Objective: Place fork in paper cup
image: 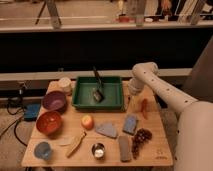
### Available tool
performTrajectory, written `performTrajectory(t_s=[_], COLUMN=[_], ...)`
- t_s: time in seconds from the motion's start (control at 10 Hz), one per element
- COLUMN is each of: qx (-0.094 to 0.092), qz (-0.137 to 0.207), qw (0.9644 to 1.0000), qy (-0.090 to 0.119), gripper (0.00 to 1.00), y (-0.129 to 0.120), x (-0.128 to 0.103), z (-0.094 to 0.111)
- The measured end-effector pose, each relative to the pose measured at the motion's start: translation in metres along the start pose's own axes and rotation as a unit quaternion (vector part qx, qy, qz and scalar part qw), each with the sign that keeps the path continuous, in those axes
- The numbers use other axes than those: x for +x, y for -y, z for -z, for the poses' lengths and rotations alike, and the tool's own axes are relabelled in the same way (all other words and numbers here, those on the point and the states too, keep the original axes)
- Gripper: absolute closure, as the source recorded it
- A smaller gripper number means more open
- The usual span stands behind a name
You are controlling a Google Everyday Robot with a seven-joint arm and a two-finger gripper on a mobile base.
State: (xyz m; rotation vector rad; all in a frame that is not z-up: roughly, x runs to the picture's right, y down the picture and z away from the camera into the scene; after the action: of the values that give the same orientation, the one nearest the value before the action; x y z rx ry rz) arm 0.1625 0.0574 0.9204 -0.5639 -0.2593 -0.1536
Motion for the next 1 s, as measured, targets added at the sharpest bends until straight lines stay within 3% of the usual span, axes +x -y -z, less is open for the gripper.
performTrajectory(t_s=[0.5,1.0], qx=[-0.017,-0.029], qz=[-0.011,0.002], qw=[0.9998,0.9995], qy=[-0.009,-0.011], gripper=[0.20,0.20], y=[-0.004,-0.006], x=[0.011,0.010], z=[-0.020,-0.039])
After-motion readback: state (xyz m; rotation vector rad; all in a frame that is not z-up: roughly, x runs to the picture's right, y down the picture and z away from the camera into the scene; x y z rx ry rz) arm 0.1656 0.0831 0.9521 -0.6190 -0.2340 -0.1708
